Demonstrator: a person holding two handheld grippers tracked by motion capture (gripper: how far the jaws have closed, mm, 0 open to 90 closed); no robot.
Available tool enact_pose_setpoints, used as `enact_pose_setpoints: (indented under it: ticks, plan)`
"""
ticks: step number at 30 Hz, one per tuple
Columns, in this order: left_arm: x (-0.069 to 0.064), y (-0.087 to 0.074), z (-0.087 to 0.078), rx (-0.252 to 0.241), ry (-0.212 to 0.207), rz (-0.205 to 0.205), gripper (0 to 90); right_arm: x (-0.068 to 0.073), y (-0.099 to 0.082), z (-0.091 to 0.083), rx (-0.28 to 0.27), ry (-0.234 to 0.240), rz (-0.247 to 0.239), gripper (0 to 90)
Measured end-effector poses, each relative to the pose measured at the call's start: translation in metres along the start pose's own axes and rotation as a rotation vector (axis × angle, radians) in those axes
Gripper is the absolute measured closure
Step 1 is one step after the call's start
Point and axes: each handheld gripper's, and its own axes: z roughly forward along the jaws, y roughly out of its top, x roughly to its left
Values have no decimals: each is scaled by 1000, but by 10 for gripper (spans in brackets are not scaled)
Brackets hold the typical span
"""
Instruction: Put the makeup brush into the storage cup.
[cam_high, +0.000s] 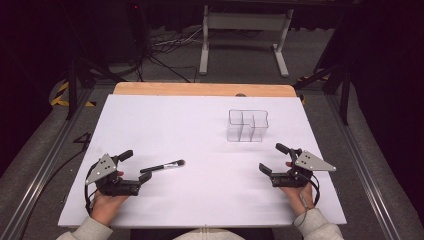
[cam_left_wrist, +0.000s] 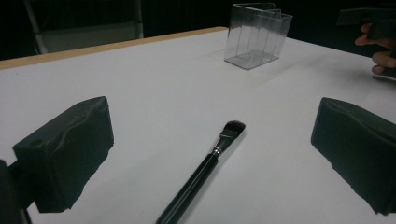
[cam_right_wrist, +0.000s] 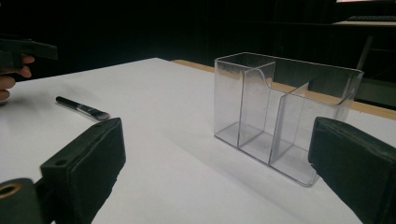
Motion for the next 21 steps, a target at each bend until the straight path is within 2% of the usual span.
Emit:
enact_pose_setpoints:
  ticks: [1,4,9,10,12,15,17,21]
  plan:
    - [0,2,1,6,-14,5,0,-1,0,0,-3,-3,8,30]
    - [0,6,3,0,-21,17,3,-2,-1,-1,-8,-10,12,0]
    - [3,15,5,-6,-14,21,1,-2,-1,-2,-12,9,41,0]
    - [4,19,7,1,-18,14,1,-2,0,-2,-12,16,48,0]
    - [7,25,9,33,-29,29,6,-1,0,-2,-4,32,63,0]
    - [7,31,12,43,-32,38,9,-1,1,-3,0,46,80,0]
    - [8,37,15,68,-38,66,10,-1,2,-3,5,49,85,0]
    - [8,50,21,116,-40,97,9,0,5,-4,28,28,57,0]
